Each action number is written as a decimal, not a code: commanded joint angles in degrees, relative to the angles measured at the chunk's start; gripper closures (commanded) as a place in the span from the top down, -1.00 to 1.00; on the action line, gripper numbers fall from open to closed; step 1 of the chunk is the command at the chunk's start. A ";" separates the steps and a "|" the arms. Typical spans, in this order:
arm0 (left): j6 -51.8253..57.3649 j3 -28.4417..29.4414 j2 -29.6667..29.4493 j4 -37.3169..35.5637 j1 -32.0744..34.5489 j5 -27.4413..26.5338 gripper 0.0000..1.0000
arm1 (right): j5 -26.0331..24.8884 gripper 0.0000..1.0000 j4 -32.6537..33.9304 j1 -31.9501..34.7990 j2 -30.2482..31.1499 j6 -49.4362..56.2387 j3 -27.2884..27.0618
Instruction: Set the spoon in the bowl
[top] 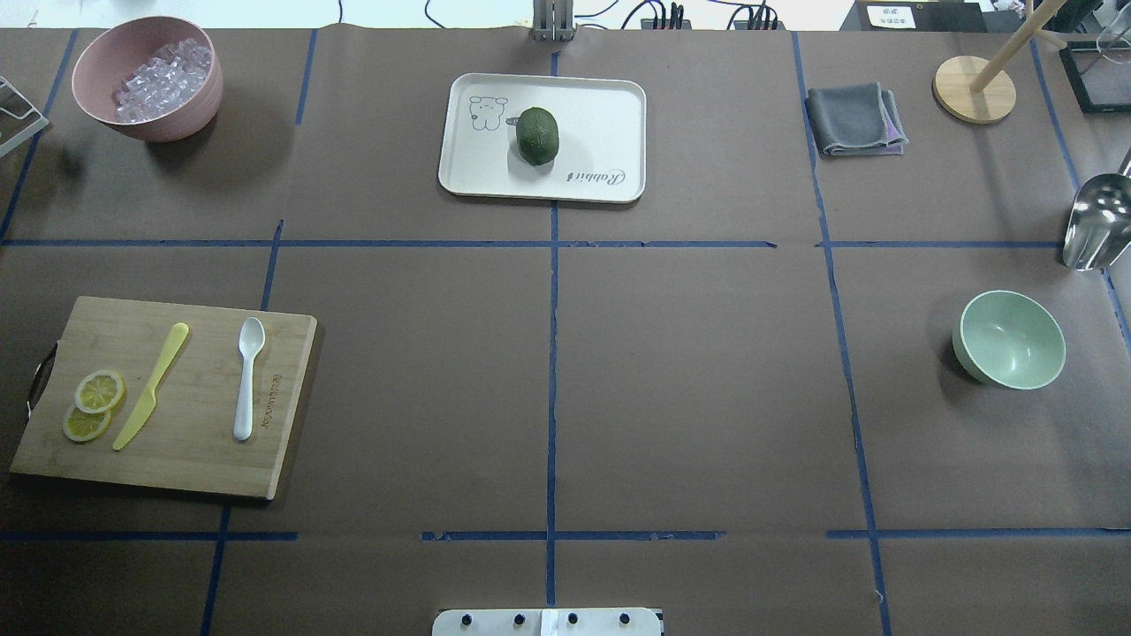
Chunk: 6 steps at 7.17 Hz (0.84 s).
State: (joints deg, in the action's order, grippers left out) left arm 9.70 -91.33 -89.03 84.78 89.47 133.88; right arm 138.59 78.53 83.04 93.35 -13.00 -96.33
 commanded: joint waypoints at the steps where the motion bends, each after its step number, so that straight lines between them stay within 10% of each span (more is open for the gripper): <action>1: -0.03 -0.25 0.00 0.21 0.00 0.07 1.00 | -4.09 0.99 -21.31 -8.38 6.04 -20.82 -0.26; 6: -0.03 -0.25 0.00 0.21 0.00 0.07 1.00 | -11.76 0.99 -26.14 -23.35 6.85 -30.86 3.58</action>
State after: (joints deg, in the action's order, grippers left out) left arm 9.67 -91.58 -89.03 84.99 89.47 133.95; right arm 127.52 53.12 61.74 100.39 -43.38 -94.84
